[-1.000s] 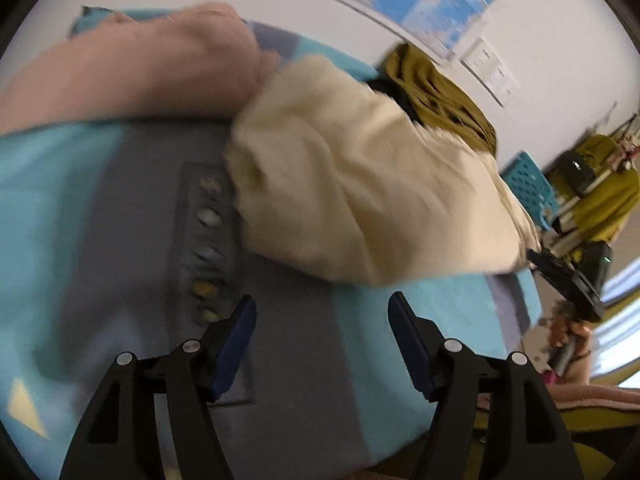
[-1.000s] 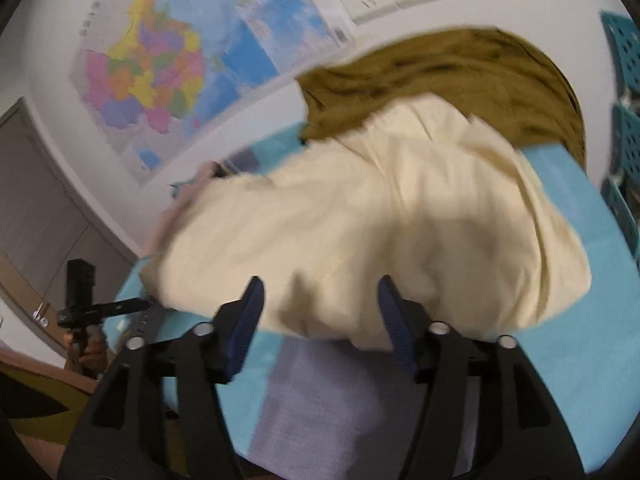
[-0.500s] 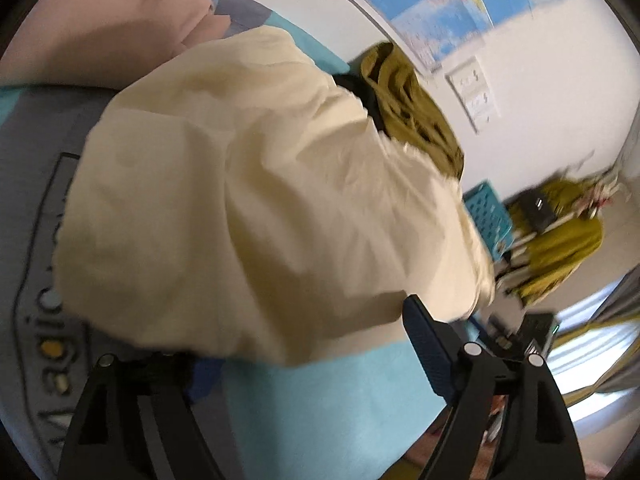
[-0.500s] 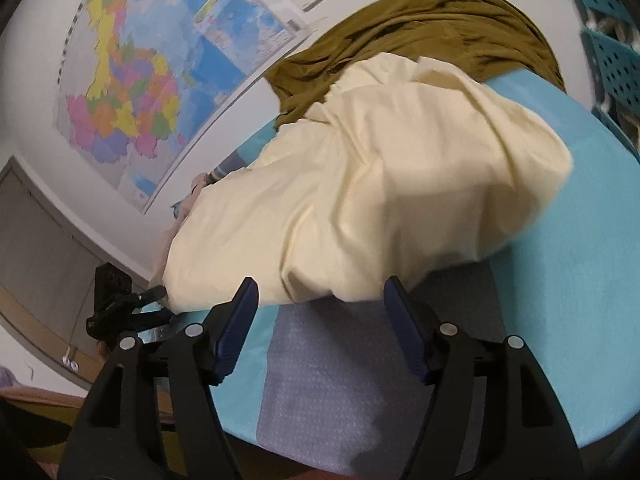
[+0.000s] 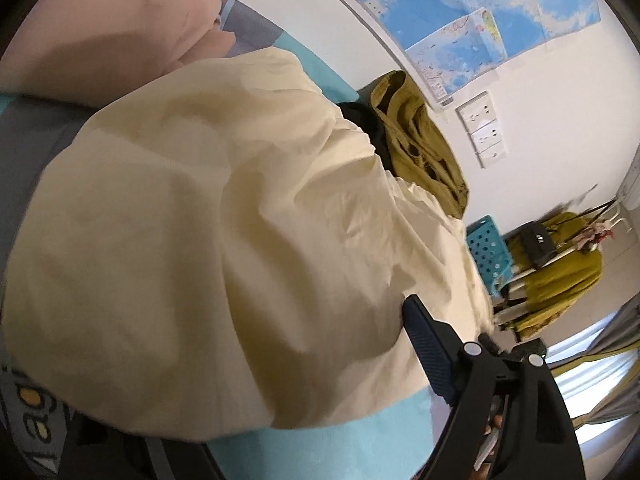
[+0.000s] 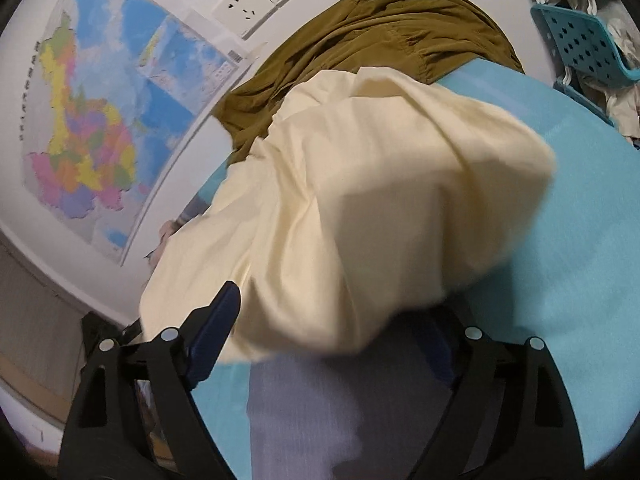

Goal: Fold large clothes

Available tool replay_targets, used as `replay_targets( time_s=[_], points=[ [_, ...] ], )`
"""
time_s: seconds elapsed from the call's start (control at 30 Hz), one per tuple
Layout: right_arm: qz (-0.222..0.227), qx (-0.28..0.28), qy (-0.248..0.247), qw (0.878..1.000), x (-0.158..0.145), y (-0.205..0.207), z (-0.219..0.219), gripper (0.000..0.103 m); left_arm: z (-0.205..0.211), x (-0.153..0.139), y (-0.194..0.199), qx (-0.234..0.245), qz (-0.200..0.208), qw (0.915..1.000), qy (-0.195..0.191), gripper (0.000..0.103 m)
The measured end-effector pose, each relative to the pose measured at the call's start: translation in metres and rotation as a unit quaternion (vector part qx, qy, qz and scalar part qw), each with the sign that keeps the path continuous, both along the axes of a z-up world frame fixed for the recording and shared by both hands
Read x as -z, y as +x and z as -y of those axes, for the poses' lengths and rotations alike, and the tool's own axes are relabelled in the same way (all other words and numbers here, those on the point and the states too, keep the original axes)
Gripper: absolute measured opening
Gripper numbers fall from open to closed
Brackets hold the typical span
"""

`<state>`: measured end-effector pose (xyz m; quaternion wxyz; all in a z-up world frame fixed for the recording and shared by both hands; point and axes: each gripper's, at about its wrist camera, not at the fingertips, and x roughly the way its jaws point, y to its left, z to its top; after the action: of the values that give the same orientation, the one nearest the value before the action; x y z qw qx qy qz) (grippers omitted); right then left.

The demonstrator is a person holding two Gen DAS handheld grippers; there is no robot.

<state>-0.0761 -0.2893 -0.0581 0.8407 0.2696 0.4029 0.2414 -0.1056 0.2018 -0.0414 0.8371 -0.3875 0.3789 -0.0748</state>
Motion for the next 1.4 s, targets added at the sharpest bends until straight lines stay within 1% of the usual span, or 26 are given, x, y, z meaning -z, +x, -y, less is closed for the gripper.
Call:
replay_targets(
  time_s=[0.13,0.23,0.27,0.3,0.37,0.4,0.47,0.53,0.57,0.63,0.73,0.77,0.87,0.93,0.97,1.0,1.03,1.07,1.1,1.13,1.17,1.2,1.23,1.3,1.33,1.4],
  points=[
    [0.008,0.022,0.0,1.0,0.0,0.023,-0.018,0.083,0.004,-0.001,0.012,-0.011,-0.005,0.9997,0.02,0.079],
    [0.013,0.019,0.004,1.0,0.0,0.035,-0.028,0.083,0.005,-0.001,0.018,-0.015,-0.01,0.9992,0.036,0.079],
    [0.014,0.015,0.003,1.0,0.0,0.038,-0.031,0.079,0.004,-0.001,0.019,-0.017,-0.011,0.9991,0.036,0.077],
    [0.014,0.014,0.003,1.0,0.0,0.04,-0.031,0.072,0.003,-0.001,0.02,-0.02,-0.014,0.9989,0.041,0.072],
    [0.015,0.011,0.015,1.0,0.001,0.043,-0.028,0.062,0.005,-0.002,0.02,-0.027,-0.024,0.9974,0.062,0.066],
    [0.014,0.008,0.022,1.0,0.003,0.044,-0.026,0.059,0.007,-0.004,0.021,-0.028,-0.028,0.9964,0.075,0.064],
    [0.014,0.006,0.022,1.0,0.003,0.045,-0.024,0.058,0.012,-0.005,0.021,-0.031,-0.034,0.9938,0.101,0.061],
    [0.015,0.004,0.018,1.0,0.003,0.046,-0.026,0.058,0.018,-0.007,0.023,-0.034,-0.037,0.9909,0.125,0.057],
    [0.012,0.006,0.02,1.0,0.003,0.047,-0.026,0.06,0.019,-0.008,0.024,-0.033,-0.037,0.99,0.132,0.056],
    [0.009,0.009,0.03,0.999,0.004,0.05,-0.027,0.063,0.018,-0.007,0.025,-0.03,-0.042,0.9896,0.135,0.056],
    [0.013,0.01,0.022,1.0,0.004,0.052,-0.032,0.069,0.016,-0.005,0.028,-0.026,-0.042,0.9904,0.129,0.058],
    [0.015,0.01,0.019,1.0,0.003,0.053,-0.034,0.072,0.017,-0.005,0.029,-0.024,-0.041,0.9906,0.129,0.062],
    [0.019,0.014,0.011,1.0,0.002,0.056,-0.04,0.072,0.018,-0.005,0.031,-0.018,-0.037,0.9912,0.125,0.067],
    [0.023,0.016,0.005,1.0,0.003,0.057,-0.042,0.067,0.018,-0.005,0.032,-0.019,-0.036,0.9912,0.126,0.067],
    [0.024,0.017,0.003,1.0,0.004,0.058,-0.042,0.06,0.019,-0.005,0.033,-0.02,-0.035,0.991,0.127,0.067],
    [0.026,0.014,0.001,1.0,0.005,0.059,-0.042,0.053,0.019,-0.005,0.033,-0.021,-0.036,0.9906,0.13,0.064],
    [0.026,0.011,0.002,1.0,0.006,0.059,-0.042,0.049,0.019,-0.005,0.033,-0.023,-0.036,0.9903,0.132,0.061],
    [0.026,0.007,0.005,1.0,0.006,0.06,-0.042,0.04,0.018,-0.005,0.034,-0.024,-0.04,0.99,0.133,0.052],
    [0.029,0.002,0.004,1.0,0.004,0.059,-0.042,0.033,0.017,-0.006,0.033,-0.026,-0.043,0.9904,0.129,0.043],
    [0.034,-0.007,0.001,0.999,0.001,0.058,-0.044,0.031,0.015,-0.007,0.032,-0.027,-0.042,0.9908,0.126,0.039],
    [0.037,-0.01,0.0,0.999,-0.001,0.057,-0.044,0.03,0.016,-0.009,0.032,-0.024,-0.039,0.9906,0.129,0.031],
    [0.039,-0.013,-0.005,0.999,-0.003,0.056,-0.045,0.03,0.016,-0.01,0.031,-0.021,-0.037,0.9903,0.132,0.029],
    [0.038,-0.015,-0.007,0.999,-0.003,0.057,-0.046,0.031,0.017,-0.012,0.031,-0.016,-0.036,0.9897,0.137,0.029],
    [0.02,-0.015,0.005,1.0,0.0,0.063,-0.044,0.046,0.018,-0.011,0.034,-0.009,-0.037,0.9891,0.142,0.033],
    [0.006,-0.019,0.021,1.0,0.004,0.067,-0.043,0.049,0.018,-0.01,0.036,-0.006,-0.039,0.9886,0.146,0.035],
    [0.001,-0.023,0.02,1.0,0.007,0.07,-0.046,0.058,0.017,-0.007,0.038,-0.004,-0.045,0.9886,0.144,0.042]
  ],
)
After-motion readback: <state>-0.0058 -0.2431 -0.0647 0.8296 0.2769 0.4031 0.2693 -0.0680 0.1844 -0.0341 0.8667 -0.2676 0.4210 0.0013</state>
